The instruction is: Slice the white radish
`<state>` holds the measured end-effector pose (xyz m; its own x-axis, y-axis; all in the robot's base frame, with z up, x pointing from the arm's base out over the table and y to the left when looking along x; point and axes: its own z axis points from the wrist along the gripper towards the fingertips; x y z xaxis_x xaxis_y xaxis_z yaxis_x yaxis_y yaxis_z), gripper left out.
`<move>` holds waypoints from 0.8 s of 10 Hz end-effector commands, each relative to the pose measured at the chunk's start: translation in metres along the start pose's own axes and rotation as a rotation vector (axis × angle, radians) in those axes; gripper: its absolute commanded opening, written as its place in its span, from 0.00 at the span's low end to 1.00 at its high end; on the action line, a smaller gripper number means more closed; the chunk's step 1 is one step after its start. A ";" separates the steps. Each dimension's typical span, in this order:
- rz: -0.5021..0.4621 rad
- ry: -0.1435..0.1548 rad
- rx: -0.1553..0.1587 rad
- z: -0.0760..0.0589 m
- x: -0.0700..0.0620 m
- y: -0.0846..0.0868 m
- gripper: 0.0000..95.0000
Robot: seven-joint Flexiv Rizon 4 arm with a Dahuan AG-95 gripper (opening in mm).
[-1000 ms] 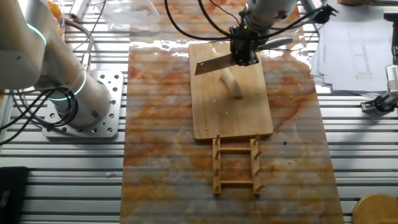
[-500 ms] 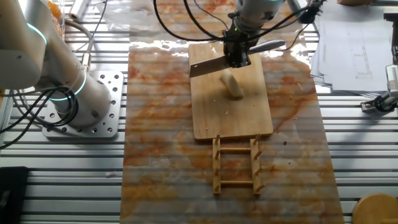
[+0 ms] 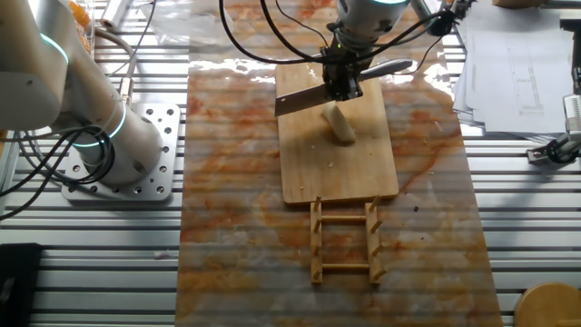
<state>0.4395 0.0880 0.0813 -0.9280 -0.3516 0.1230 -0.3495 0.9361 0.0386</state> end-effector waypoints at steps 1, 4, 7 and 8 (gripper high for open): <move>-0.004 -0.004 0.002 0.003 -0.001 -0.002 0.00; -0.010 -0.007 0.004 0.005 -0.002 -0.003 0.00; -0.011 -0.011 0.006 0.007 -0.003 -0.004 0.00; -0.011 -0.012 0.007 0.008 -0.004 -0.004 0.00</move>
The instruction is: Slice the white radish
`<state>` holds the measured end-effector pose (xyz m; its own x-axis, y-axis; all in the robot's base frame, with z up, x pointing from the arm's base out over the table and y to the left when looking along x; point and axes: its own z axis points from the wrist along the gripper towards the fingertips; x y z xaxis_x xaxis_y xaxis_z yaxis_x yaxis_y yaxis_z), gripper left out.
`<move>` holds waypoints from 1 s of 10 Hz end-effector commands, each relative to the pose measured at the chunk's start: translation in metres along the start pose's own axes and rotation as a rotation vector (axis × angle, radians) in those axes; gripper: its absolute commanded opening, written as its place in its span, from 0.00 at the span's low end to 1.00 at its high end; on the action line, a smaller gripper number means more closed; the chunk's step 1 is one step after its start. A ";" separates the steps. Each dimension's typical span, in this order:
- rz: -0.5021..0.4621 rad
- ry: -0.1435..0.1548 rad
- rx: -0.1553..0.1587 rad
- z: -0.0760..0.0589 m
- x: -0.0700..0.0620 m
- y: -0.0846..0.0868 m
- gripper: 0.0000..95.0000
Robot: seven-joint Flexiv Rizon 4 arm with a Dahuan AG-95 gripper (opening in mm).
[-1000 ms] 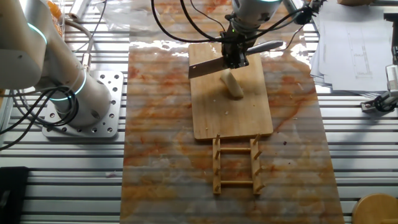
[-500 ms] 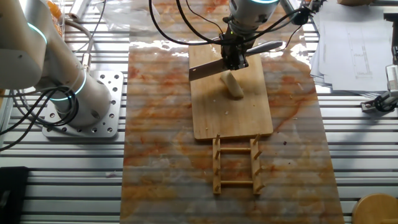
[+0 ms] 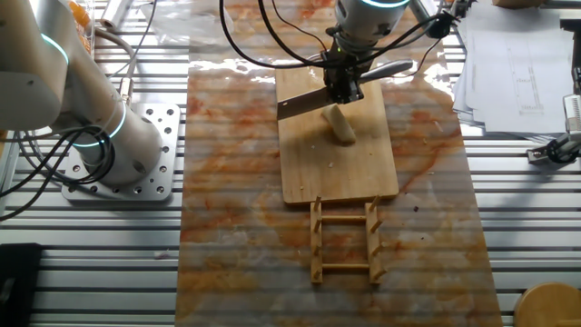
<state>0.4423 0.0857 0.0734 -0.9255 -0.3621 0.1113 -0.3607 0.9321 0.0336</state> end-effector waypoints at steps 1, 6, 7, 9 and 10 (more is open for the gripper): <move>-0.003 0.000 0.001 0.001 -0.001 -0.001 0.00; -0.009 0.003 -0.002 0.008 0.001 -0.001 0.00; -0.008 0.004 -0.002 0.008 0.000 0.000 0.00; -0.009 0.008 -0.003 0.011 -0.001 -0.002 0.00; -0.009 0.011 -0.006 0.012 -0.001 -0.002 0.00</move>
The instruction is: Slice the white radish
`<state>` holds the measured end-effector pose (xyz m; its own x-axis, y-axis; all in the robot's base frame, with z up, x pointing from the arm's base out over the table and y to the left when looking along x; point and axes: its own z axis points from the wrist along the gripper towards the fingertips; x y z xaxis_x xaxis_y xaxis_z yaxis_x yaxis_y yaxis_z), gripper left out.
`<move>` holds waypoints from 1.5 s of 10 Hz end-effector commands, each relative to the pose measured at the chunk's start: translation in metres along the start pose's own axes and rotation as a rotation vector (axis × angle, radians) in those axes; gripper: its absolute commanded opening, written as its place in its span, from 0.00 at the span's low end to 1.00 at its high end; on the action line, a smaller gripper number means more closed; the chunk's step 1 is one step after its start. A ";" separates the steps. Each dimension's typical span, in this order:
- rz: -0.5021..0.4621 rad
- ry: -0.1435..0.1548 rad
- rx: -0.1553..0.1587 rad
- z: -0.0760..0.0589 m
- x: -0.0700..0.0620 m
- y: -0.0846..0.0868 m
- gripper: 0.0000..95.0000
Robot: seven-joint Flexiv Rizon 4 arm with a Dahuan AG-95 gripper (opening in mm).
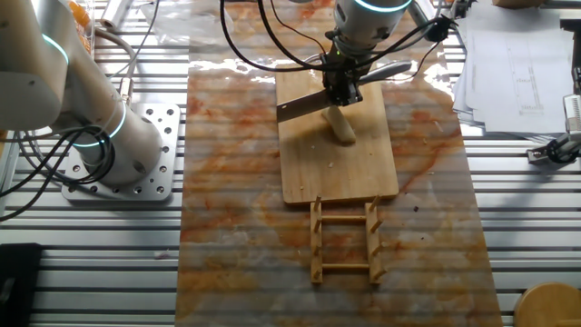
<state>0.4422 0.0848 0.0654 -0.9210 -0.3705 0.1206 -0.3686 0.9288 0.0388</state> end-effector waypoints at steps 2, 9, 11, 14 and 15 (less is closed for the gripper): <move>0.006 0.010 -0.004 0.009 -0.002 0.001 0.00; 0.002 -0.002 0.000 0.021 0.000 0.001 0.00; 0.003 -0.003 0.004 0.031 -0.001 -0.001 0.00; 0.014 -0.010 -0.006 0.049 -0.005 -0.001 0.00; 0.016 -0.010 -0.006 0.050 -0.005 0.000 0.00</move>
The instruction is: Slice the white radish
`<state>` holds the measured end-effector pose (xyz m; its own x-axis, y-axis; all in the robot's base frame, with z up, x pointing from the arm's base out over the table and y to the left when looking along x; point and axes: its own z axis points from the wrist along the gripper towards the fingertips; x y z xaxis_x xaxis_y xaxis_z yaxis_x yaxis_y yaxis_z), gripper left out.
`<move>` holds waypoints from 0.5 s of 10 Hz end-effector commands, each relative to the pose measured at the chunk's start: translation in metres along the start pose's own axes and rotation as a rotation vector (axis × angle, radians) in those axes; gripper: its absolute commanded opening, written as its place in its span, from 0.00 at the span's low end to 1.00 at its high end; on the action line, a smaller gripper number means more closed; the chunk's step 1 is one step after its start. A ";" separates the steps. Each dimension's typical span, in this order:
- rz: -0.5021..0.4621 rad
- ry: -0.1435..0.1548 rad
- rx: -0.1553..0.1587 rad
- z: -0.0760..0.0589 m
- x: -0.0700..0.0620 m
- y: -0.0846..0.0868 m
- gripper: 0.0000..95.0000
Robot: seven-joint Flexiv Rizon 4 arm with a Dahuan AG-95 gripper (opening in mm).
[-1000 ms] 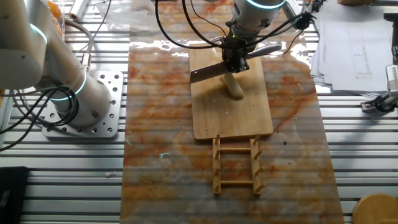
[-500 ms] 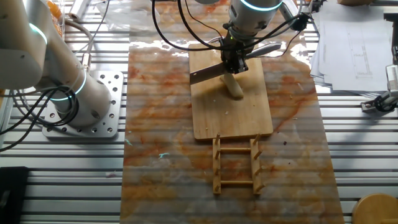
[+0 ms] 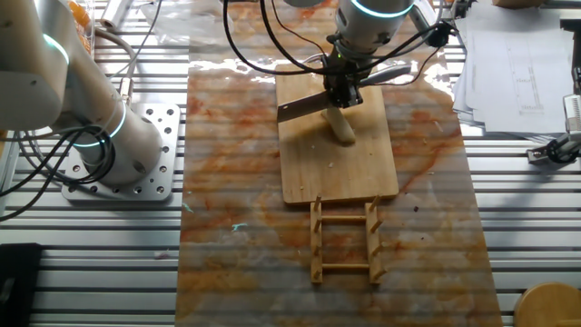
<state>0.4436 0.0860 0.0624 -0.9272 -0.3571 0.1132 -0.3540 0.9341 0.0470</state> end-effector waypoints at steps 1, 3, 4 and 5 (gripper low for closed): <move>-0.001 0.000 0.007 0.048 -0.001 0.000 0.00; 0.003 0.001 0.007 0.041 0.001 0.001 0.00; 0.013 0.000 0.013 0.029 0.004 0.004 0.00; 0.018 -0.007 0.018 0.020 0.006 0.006 0.00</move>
<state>0.4359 0.0901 0.0617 -0.9349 -0.3386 0.1064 -0.3380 0.9408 0.0238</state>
